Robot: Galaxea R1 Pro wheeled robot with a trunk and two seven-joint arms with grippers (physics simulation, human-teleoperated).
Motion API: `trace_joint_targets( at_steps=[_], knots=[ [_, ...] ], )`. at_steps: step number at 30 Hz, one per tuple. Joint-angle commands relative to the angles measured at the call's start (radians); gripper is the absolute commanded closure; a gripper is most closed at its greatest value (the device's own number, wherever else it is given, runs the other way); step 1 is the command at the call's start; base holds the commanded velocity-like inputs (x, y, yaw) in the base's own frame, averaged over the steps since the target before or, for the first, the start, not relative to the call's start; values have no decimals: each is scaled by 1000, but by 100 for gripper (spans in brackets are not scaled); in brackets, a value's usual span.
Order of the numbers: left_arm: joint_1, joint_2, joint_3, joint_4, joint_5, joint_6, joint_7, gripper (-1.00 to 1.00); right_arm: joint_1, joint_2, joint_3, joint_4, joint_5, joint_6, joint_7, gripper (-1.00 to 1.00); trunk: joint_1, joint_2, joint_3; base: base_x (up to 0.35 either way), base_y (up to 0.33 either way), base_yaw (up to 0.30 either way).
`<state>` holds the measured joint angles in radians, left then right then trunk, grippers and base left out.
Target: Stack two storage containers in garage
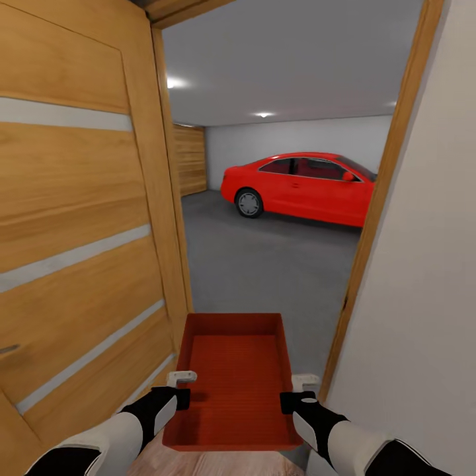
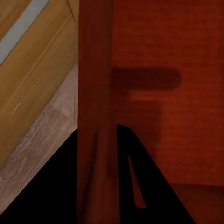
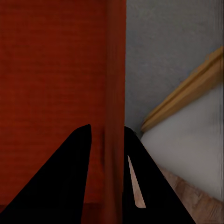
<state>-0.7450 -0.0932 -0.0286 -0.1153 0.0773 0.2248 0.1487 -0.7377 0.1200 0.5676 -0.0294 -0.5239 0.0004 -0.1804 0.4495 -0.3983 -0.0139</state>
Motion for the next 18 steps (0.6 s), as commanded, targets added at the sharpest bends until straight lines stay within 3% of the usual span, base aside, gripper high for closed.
trace_joint_targets(
  at_steps=[1, 5, 10, 18],
  knots=[
    [0, 0, 6, -6, -4, -2, 6, 100, 0, 4, 18, 3, -24, 1, 2, 100, 0, -2, -1, 0, 0, -243],
    [0, 0, 6, -6, -4, -2, 7, 100, 0, 4, 18, 3, -24, 1, 2, 100, 0, -2, -1, 0, 0, -207],
    [0, 0, 6, -5, -4, -2, 5, 100, 0, 5, 18, 2, -24, 1, 2, 100, 0, -2, -1, 39, 34, -47],
    [0, 0, 6, -5, -4, -2, 2, 100, 0, 4, 18, 2, -24, 1, 2, 100, 0, -2, -1, 182, 200, -2]
  ],
)
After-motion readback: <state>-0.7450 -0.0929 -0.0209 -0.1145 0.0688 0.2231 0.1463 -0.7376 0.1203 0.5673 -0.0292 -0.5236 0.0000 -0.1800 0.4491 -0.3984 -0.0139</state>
